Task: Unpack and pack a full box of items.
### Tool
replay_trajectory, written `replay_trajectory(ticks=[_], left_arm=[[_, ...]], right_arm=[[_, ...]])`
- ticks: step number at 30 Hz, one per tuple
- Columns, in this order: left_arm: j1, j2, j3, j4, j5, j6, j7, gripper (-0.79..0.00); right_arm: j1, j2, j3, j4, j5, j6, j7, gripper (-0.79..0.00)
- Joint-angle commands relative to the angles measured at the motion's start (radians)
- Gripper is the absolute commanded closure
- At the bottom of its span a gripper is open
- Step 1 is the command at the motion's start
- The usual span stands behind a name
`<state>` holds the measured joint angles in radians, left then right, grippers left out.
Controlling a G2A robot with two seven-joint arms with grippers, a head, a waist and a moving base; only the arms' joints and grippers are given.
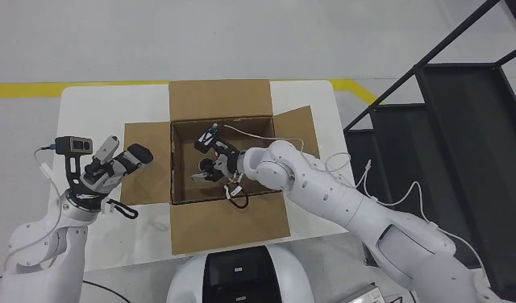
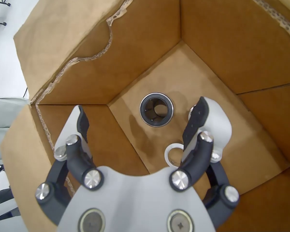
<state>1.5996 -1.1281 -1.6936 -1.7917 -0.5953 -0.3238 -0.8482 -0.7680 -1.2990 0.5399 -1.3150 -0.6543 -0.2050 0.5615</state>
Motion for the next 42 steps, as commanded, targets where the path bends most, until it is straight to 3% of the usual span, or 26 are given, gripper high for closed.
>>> replay_trajectory(ticks=[1, 5, 10, 19, 29, 30, 31, 32, 34, 35, 42], left_arm=[[0.0, 0.0, 0.0, 0.0, 0.0, 0.0, 0.0, -0.785], [0.0, 0.0, 0.0, 0.0, 0.0, 0.0, 0.0, -0.785], [0.0, 0.0, 0.0, 0.0, 0.0, 0.0, 0.0, -0.785], [0.0, 0.0, 0.0, 0.0, 0.0, 0.0, 0.0, -0.785], [0.0, 0.0, 0.0, 0.0, 0.0, 0.0, 0.0, -0.785], [0.0, 0.0, 0.0, 0.0, 0.0, 0.0, 0.0, -0.785], [0.0, 0.0, 0.0, 0.0, 0.0, 0.0, 0.0, -0.785], [0.0, 0.0, 0.0, 0.0, 0.0, 0.0, 0.0, -0.785], [0.0, 0.0, 0.0, 0.0, 0.0, 0.0, 0.0, -0.785], [0.0, 0.0, 0.0, 0.0, 0.0, 0.0, 0.0, -0.785], [0.0, 0.0, 0.0, 0.0, 0.0, 0.0, 0.0, -0.785]], right_arm=[[0.0, 0.0, 0.0, 0.0, 0.0, 0.0, 0.0, -0.785], [-0.007, 0.0, -0.004, 0.005, -0.013, 0.002, 0.006, -0.785], [0.043, -0.021, -0.049, 0.021, -0.137, 0.02, 0.101, -0.785], [0.123, -0.101, -0.133, 0.143, -0.218, 0.004, 0.132, -0.785], [0.178, -0.198, -0.183, 0.336, -0.226, -0.03, 0.085, -0.785], [0.184, -0.207, -0.19, 0.351, -0.235, -0.033, 0.089, -0.757], [0.187, -0.216, -0.193, 0.364, -0.235, -0.037, 0.089, -0.643], [0.191, -0.224, -0.198, 0.376, -0.239, -0.042, 0.091, -0.376], [0.197, -0.24, -0.202, 0.4, -0.242, -0.048, 0.087, -0.083], [0.198, -0.247, -0.204, 0.41, -0.242, -0.053, 0.088, 0.0], [0.205, -0.277, -0.202, 0.451, -0.255, -0.071, 0.101, 0.0]])
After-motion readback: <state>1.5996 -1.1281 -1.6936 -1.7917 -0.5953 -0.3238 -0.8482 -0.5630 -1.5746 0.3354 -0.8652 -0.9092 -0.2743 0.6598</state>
